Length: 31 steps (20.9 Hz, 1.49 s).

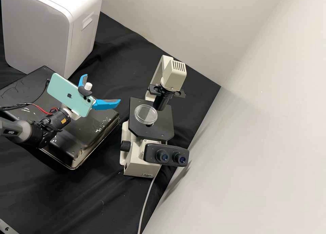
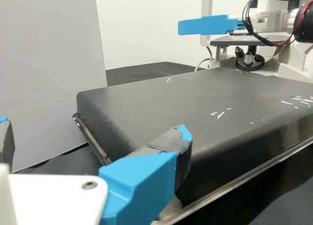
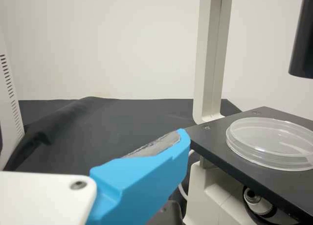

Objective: Place the petri dish on the bench

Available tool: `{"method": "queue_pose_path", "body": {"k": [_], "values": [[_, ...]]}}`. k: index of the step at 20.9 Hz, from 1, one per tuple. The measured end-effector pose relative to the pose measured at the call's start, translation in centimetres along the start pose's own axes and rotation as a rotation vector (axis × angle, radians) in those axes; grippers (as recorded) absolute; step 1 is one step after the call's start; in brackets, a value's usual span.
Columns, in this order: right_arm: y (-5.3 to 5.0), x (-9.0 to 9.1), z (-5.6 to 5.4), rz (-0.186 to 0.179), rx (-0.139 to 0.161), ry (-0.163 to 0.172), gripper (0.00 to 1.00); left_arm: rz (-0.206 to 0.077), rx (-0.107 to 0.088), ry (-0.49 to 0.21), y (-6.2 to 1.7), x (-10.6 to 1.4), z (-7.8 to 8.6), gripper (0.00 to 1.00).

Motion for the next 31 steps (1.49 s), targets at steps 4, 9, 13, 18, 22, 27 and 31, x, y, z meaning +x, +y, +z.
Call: {"method": "queue_pose_path", "body": {"k": [4, 9, 13, 18, 22, 27, 31], "values": [[0.0, 0.0, 0.0, 0.0, 0.0, 0.0, 1.0, 0.0, 0.0, -0.001, -0.01, 0.0, 0.0, 1.0], [0.0, 0.0, 0.0, 0.0, 0.0, 0.0, 1.0, 0.0, 0.0, -0.002, -0.01, 0.0, 0.0, 1.0], [0.4, -0.1, 0.5, 0.013, 0.007, -0.018, 1.0, 0.0, 0.0, -0.002, -0.01, 0.0, 0.0, 1.0], [1.5, -0.6, 1.7, 0.036, 0.042, -0.043, 1.0, 0.0, 0.0, -0.002, -0.01, 0.0, 0.0, 1.0], [2.1, -1.0, 2.7, 0.045, 0.053, -0.068, 1.0, 0.0, 0.0, -0.002, -0.01, 0.0, 0.0, 1.0], [2.4, -1.4, 3.5, 0.052, 0.062, -0.086, 1.0, 0.0, 0.0, -0.002, -0.01, 0.0, 0.0, 1.0], [3.4, -1.6, 4.2, 0.085, 0.062, -0.105, 1.0, 0.0, 0.0, -0.002, -0.01, 0.0, 0.0, 1.0]]}}
